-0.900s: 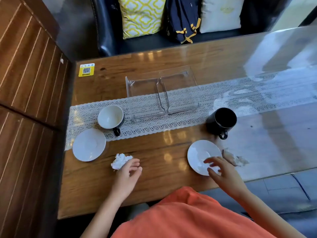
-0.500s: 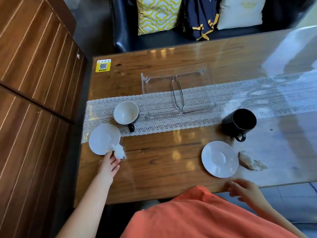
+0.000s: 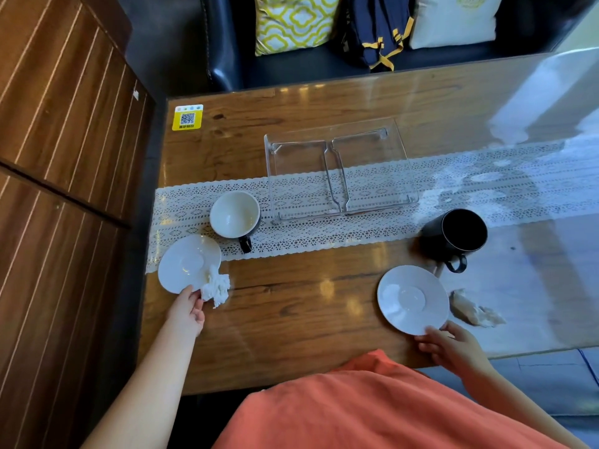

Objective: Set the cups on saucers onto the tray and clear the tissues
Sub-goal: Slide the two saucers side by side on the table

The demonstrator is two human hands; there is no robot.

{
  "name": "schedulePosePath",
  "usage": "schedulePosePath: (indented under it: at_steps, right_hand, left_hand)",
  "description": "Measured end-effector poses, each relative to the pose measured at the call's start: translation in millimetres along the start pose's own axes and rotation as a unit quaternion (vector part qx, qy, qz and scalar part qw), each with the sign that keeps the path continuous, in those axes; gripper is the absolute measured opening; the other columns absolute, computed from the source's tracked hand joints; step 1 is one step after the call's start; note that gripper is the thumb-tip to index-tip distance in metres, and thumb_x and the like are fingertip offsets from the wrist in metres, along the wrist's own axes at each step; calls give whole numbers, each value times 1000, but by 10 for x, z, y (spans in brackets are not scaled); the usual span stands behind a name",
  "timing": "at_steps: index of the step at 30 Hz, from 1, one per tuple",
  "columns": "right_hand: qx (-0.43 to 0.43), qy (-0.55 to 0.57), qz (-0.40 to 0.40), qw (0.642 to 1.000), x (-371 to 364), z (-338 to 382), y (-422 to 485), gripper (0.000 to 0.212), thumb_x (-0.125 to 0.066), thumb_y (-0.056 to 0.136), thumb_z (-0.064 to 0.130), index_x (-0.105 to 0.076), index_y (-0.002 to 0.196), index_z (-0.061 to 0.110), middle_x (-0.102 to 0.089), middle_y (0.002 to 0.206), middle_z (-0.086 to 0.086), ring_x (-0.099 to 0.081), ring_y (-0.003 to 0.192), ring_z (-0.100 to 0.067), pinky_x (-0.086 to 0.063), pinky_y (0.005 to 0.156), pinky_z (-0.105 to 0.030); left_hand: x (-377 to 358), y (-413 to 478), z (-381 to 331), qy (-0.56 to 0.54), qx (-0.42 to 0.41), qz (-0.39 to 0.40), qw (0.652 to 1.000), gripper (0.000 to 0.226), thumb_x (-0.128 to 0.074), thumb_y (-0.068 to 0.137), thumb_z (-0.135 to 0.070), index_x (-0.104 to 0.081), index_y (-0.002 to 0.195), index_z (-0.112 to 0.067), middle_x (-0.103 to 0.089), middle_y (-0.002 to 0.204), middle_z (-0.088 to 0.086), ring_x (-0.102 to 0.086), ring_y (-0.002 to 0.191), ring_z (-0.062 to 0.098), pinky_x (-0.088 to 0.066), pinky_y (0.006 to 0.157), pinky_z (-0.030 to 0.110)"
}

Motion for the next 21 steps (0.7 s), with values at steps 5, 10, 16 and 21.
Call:
schedulePosePath:
  at_steps: [5,10,16,21]
  right_hand:
    - [26,12,9,1000,-43,190,-5,11,-56,92,16,-55,81,13,-73,69,-4,-64,53,-6,-42,53,-22]
    - [41,22,63,997,-135,316,-37,9,-53,94,14,-58,89,10,-71,75,-9,-59,67,-18,-43,61,-26]
    - [59,42,84,994,-303,510,-74,11,-53,93,15,-60,86,11,-69,60,1,-56,63,-16,-42,64,-27]
    - [55,70,82,993,-455,712,34,12,-52,93,13,-59,84,13,-69,69,-4,-57,56,-8,-43,55,-19]
  left_hand:
    - [-38,-42,-56,26,-7,22,999,39,-48,93,-29,-50,129,-13,-52,139,-3,-50,111,8,-32,93,21]
    - [11,-97,-94,37,-63,20,997,42,-49,93,-29,-50,131,-10,-54,136,1,-50,89,5,-33,68,18]
    - [254,-244,-66,33,-137,22,990,27,-56,90,-24,-58,115,-12,-62,93,-1,-48,78,6,-35,68,19]
    - [374,-445,-33,66,-173,101,978,10,-55,90,-17,-64,94,-15,-55,80,0,-42,67,6,-37,53,14]
Point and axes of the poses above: each hand's wrist, its own y-axis towards the middle knuckle, its own x-axis out of the back of the hand, z = x × y, the point moved 8 cm from there along y, towards the middle knuckle
